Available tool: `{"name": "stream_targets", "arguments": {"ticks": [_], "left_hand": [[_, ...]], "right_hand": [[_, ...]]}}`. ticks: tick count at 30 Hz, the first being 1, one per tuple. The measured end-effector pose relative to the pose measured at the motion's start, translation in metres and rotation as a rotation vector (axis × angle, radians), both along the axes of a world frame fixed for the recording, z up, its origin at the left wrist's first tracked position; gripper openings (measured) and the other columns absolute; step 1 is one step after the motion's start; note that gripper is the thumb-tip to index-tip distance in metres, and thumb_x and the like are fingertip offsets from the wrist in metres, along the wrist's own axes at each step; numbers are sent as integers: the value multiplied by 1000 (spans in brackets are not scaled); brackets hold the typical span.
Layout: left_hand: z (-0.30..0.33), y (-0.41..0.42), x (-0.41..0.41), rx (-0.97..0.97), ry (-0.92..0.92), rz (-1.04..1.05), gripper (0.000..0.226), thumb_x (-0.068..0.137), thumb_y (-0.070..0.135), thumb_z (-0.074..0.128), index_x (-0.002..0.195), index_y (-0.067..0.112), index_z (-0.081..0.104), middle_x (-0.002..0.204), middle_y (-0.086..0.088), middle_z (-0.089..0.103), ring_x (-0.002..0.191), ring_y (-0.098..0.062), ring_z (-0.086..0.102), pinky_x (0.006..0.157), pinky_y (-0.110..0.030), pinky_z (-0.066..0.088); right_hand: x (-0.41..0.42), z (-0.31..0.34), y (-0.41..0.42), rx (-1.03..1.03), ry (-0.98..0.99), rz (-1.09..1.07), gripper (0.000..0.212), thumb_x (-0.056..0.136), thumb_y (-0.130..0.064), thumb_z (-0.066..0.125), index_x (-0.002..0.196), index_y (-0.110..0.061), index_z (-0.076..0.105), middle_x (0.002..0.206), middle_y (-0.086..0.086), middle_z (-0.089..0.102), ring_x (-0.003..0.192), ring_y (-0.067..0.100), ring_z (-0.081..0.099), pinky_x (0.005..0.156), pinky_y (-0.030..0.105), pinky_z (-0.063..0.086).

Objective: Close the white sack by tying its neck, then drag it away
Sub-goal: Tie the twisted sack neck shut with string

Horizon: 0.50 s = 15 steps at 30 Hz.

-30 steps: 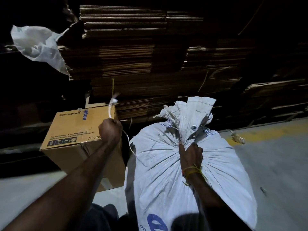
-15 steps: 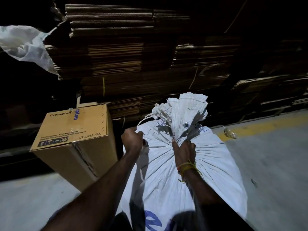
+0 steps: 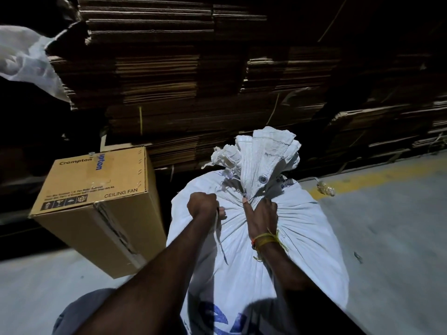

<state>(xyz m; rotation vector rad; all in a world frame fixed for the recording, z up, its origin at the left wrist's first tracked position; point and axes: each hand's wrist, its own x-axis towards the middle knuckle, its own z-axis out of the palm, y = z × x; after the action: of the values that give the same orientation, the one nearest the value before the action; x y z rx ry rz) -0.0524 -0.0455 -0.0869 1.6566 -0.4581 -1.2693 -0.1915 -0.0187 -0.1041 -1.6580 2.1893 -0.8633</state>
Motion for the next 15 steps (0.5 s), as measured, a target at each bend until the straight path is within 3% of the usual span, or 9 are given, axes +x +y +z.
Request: {"name": "stream_targets", "arguments": {"ticks": [3, 6, 9, 12, 15], "left_hand": [[-8, -10, 6, 24, -13, -24, 21, 80, 7, 51, 60, 7, 44, 42, -13, 49, 35, -28, 52, 51, -41, 54], [-1, -9, -5, -65, -497, -144, 23, 78, 27, 62, 70, 6, 69, 66, -17, 71, 66, -33, 71, 68, -45, 61], [1, 3, -23, -254, -716, -330, 30, 84, 34, 58, 97, 15, 77, 89, -10, 77, 88, -27, 71, 77, -31, 56], [-5, 11, -27, -366, -840, -522, 34, 79, 32, 48, 95, 18, 75, 90, -9, 76, 86, -29, 67, 67, -28, 45], [-3, 6, -20, -363, -753, -720, 26, 83, 28, 50, 82, 11, 69, 80, -12, 73, 75, -29, 66, 66, -34, 48]], "right_hand": [[-2, -2, 2, -29, 34, 29, 52, 90, -46, 55, 106, 4, 58, 114, 21, 58, 114, 38, 46, 89, 47, 43], [-2, -3, 3, -25, 61, 55, 55, 90, -44, 56, 112, 6, 56, 121, 22, 56, 119, 39, 45, 90, 49, 42], [-3, -1, 4, -33, 78, 73, 54, 89, -44, 57, 112, 5, 56, 121, 21, 56, 119, 38, 45, 89, 49, 42], [-7, -2, 6, -69, 132, 98, 49, 86, -40, 62, 109, 3, 58, 118, 20, 57, 113, 39, 49, 86, 50, 44], [-8, -3, 7, -71, 263, 98, 43, 79, -39, 70, 97, 0, 62, 105, 19, 61, 100, 39, 56, 80, 49, 46]]}}
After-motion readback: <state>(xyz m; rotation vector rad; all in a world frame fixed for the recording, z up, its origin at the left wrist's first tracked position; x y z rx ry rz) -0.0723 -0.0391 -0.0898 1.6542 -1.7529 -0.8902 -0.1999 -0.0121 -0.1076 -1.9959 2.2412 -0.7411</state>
